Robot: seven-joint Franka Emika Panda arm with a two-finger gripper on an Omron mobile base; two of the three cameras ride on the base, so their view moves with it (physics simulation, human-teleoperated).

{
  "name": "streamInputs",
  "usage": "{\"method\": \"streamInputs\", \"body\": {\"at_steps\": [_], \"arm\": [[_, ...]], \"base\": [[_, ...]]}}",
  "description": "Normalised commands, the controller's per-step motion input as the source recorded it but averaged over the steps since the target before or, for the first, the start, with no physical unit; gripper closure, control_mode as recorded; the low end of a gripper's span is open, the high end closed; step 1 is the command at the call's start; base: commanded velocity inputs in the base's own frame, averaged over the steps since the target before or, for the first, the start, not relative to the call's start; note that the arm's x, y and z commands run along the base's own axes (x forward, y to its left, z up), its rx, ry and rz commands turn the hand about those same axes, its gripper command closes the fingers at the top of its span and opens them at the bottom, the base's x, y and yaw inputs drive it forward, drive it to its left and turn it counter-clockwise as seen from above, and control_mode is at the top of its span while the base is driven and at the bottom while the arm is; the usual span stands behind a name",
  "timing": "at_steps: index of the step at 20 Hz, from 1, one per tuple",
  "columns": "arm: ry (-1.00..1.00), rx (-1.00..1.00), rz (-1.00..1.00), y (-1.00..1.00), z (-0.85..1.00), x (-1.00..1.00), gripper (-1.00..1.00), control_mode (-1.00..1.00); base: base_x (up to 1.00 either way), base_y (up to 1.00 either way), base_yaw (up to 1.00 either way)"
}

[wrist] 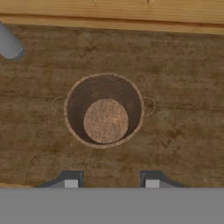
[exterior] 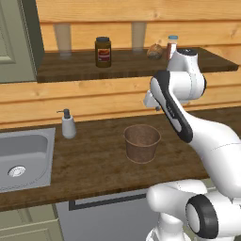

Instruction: Open the cabinet, pick up the bread from the cabinet and place it in the basket. Then move the basket to the dining counter.

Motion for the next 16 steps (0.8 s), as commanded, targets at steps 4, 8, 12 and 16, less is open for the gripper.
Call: {"method": "streamInputs", "body": {"at_steps": [4, 8, 12, 16], "arm": [[0.00, 0.00, 0.01, 0.00, 0.00, -0.05, -1.00, -1.00], [0.00, 0.00, 0.05, -0.01, 0.00, -0.12, -1.00, -1.00], [-0.11, 0.00, -0.01, 0.00, 0.60, -0.17, -1.00, -1.00], [-0.24, 0.00, -0.06, 0.00, 1.00, -0.06, -1.00, -1.00]], "base": [[0.00, 0.00, 0.00], [0.00, 0.00, 0.00], [0.00, 0.00, 0.00], [0.00, 0.00, 0.00]]}}
